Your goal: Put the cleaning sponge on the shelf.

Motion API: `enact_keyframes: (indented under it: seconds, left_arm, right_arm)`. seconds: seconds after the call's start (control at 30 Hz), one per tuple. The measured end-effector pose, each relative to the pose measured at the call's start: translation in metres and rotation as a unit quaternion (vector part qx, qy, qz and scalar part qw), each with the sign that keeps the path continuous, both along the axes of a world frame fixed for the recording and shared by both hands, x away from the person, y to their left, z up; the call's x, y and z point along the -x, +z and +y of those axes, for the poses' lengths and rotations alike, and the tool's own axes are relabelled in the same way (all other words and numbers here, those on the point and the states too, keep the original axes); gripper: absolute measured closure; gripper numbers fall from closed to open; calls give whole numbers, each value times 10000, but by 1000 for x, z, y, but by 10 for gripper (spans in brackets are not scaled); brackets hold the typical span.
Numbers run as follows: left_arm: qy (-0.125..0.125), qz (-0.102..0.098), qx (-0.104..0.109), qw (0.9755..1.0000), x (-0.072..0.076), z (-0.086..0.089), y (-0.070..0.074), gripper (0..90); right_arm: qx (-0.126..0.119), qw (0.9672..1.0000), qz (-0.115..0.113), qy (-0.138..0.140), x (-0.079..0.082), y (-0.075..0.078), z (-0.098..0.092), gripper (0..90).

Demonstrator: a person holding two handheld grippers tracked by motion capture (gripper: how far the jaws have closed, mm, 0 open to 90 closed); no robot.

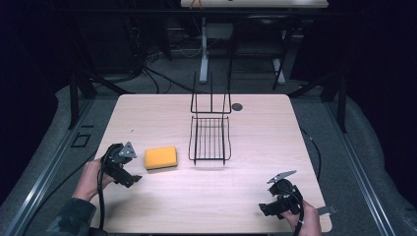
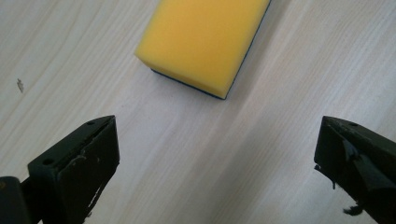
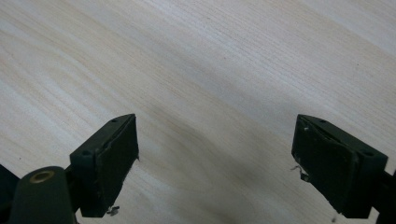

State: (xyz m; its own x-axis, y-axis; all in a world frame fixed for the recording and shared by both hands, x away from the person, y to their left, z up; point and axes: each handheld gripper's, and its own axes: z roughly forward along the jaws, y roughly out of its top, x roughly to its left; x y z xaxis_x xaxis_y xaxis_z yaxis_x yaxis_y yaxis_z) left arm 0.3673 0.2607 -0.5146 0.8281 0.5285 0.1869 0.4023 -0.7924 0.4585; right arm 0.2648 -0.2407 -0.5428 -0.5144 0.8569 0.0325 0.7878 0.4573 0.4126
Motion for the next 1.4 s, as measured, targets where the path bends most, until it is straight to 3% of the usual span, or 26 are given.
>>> enact_keyframes:
  seconds: [0.5, 0.9, 1.13, 1.4]
  left_arm:
    - [-210, 45, 53, 9998, -24, -19, 5, 0]
    - [-278, 380, 58, 9989, -54, -27, -9, 0]
    - [-410, 569, -82, 9975, -63, -37, -21, 1]
    - [-359, 675, -226, 9968, -70, -40, -31, 19]
  right_arm:
    - [13, 10000, -1, 17, 0, -1, 1, 142]
    - [-9, 10000, 35, 37, 0, -1, 1, 142]
    - [-8, 10000, 35, 41, 0, -1, 1, 142]
    - [-5, 10000, 37, 52, 0, -1, 1, 142]
